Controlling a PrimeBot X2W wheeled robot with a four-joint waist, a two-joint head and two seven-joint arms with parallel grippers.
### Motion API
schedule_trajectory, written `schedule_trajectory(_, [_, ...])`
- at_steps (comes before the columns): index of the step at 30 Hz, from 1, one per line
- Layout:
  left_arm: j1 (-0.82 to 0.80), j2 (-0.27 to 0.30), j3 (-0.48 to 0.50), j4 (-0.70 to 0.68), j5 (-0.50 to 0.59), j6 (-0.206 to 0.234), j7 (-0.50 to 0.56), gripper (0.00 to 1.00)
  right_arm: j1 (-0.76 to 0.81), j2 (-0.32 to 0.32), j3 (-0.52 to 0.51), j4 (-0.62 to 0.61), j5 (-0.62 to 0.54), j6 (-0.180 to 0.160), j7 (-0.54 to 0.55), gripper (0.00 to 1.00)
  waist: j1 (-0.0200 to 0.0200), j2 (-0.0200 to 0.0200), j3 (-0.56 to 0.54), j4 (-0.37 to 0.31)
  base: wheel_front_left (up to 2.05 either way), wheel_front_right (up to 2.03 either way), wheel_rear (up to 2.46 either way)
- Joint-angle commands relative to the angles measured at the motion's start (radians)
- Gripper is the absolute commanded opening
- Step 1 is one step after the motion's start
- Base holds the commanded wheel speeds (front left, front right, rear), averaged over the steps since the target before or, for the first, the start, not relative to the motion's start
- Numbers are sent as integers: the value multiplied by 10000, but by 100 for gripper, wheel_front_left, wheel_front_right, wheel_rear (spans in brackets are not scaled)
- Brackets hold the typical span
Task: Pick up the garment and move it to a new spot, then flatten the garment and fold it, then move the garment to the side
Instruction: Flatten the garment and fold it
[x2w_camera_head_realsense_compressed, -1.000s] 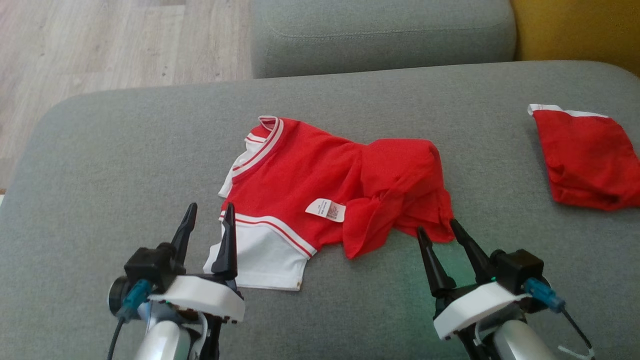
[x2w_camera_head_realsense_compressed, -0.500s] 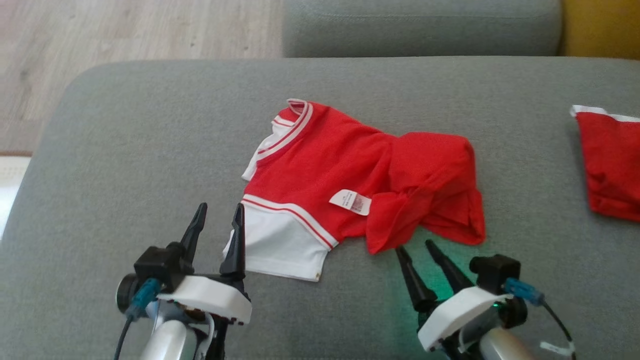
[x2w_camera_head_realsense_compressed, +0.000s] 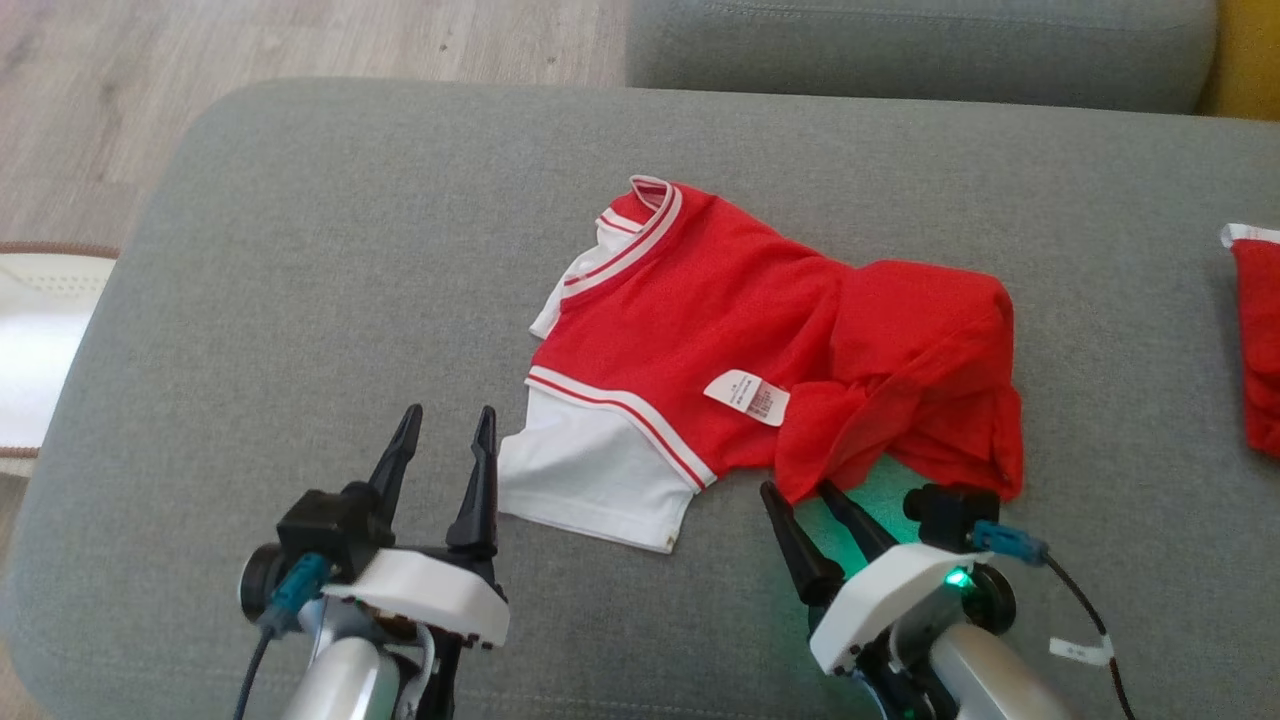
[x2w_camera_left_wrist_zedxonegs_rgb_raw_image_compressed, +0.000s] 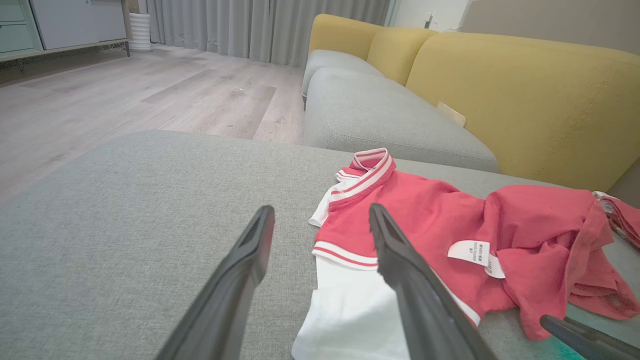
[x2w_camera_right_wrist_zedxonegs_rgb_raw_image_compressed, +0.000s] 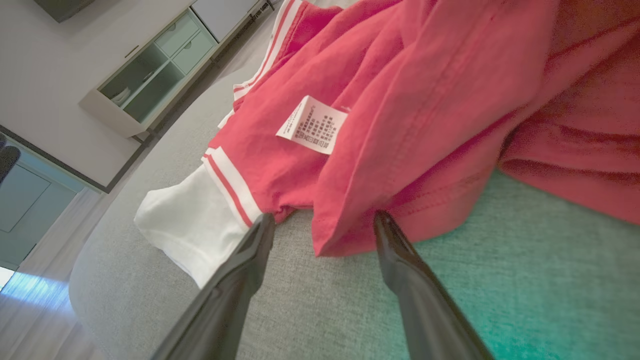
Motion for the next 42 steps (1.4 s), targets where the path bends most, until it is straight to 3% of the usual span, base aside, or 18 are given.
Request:
schedule_trajectory(1, [-595, 18, 255, -303, 67, 9, -92, 100, -467, 87, 278, -141, 100, -9, -139, 100, 0, 0, 35, 29, 0, 0, 0])
schedule_trajectory(2, [-613, 18, 256, -308, 64, 11, -92, 100, -550, 87, 356, -38, 150, -9, -155, 90, 0, 0, 61, 42, 0, 0, 0])
schedule_trajectory(4, [-649, 18, 271, -317, 60, 17, -92, 100, -707, 87, 478, 160, 247, -9, -202, 0, 0, 0, 107, 49, 0, 0, 0])
schedule_trajectory(15, [-584, 18, 474, -303, 49, 82, -92, 100, -937, 10, 250, 967, 263, -9, -748, 0, 0, 0, -92, -397, 0, 0, 0])
schedule_trajectory(29, [-332, 18, 497, -414, -111, 191, -92, 100, 788, -2700, -1877, -840, -579, -9, 326, 0, 0, 0, -511, -1447, 0, 0, 0])
schedule_trajectory(34, [-337, 18, 465, -380, -128, 206, -92, 100, 1114, -2875, -3111, -1235, -1092, -9, 787, 0, 0, 0, -566, -1571, 0, 0, 0])
schedule_trajectory(38, [-327, 18, 448, -323, -101, 180, -92, 100, 1320, -2645, -3654, -1539, -1591, -9, 1058, 0, 0, 0, -618, -1573, 0, 0, 0])
schedule_trajectory(39, [-321, 18, 452, -318, -92, 176, -92, 100, 1374, -2563, -3756, -1614, -1728, -9, 1104, 41, 0, 0, -629, -1568, 0, 0, 0])
schedule_trajectory(40, [-321, 18, 452, -318, -92, 176, -92, 100, 1374, -2563, -3756, -1614, -1728, -9, 1104, 41, 0, 0, -629, -1568, 0, 0, 0])
schedule_trajectory(41, [-314, 18, 458, -311, -83, 171, -92, 100, 1427, -2475, -3847, -1689, -1886, -9, 1123, 100, 0, 0, -642, -1560, 0, 0, 0])
schedule_trajectory(42, [-305, 18, 465, -305, -72, 164, -92, 100, 1475, -2389, -3896, -1798, -2059, -9, 1096, 100, 0, 0, -651, -1553, 0, 0, 0])
